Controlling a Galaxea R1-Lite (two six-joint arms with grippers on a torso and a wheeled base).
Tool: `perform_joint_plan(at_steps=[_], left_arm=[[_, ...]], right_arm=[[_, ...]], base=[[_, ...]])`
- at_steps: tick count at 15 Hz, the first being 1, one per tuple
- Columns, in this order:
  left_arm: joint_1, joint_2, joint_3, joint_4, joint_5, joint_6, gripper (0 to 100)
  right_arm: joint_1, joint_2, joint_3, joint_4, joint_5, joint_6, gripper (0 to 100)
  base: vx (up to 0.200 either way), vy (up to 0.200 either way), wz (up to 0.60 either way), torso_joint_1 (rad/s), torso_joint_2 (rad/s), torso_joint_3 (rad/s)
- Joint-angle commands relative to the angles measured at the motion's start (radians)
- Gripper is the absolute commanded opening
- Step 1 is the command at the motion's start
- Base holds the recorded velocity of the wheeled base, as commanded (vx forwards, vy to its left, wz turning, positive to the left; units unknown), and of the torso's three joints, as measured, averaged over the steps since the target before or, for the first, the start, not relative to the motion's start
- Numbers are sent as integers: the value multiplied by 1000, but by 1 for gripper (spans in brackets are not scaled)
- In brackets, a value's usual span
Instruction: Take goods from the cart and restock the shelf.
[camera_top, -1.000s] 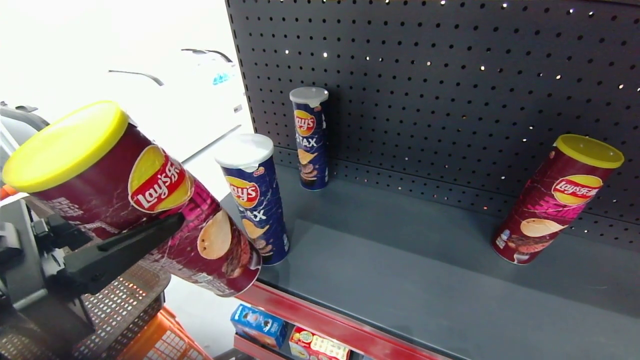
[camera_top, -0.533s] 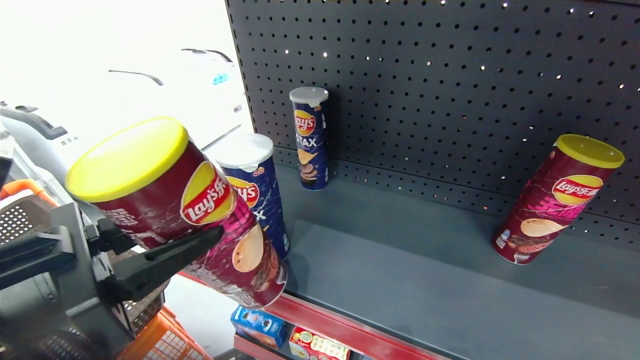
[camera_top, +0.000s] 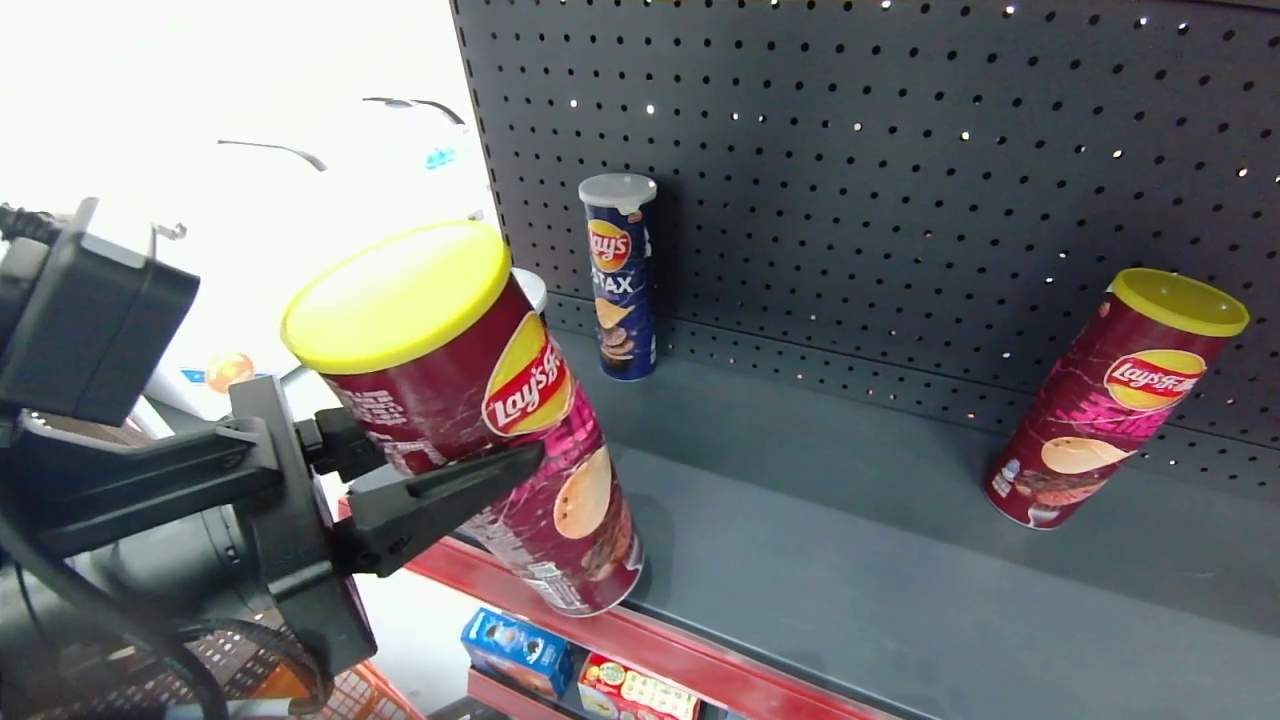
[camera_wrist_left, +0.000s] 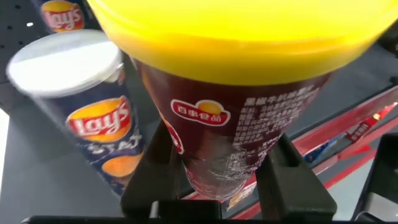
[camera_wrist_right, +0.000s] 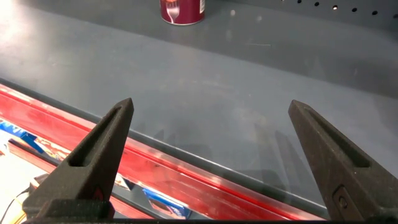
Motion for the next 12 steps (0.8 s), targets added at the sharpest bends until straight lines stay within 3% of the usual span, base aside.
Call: perform_joint_plan(at_steps=[1,5,11,12], left_arm=[[-24,40,-9,0,-4,0,0],[-24,62,-9,-4,-23,2,0],[-24,59,0,-6,-23,2,0],[-22,59,0,-6,-23,2,0]], right_arm=[[0,0,0,0,0,0,100],[0,0,0,0,0,0,100],[0,0,0,0,0,0,100],[0,0,0,0,0,0,100]], base=[[0,0,0,0,0,0],[0,0,0,0,0,0],[0,0,-600,9,5,1],[0,0,0,0,0,0]])
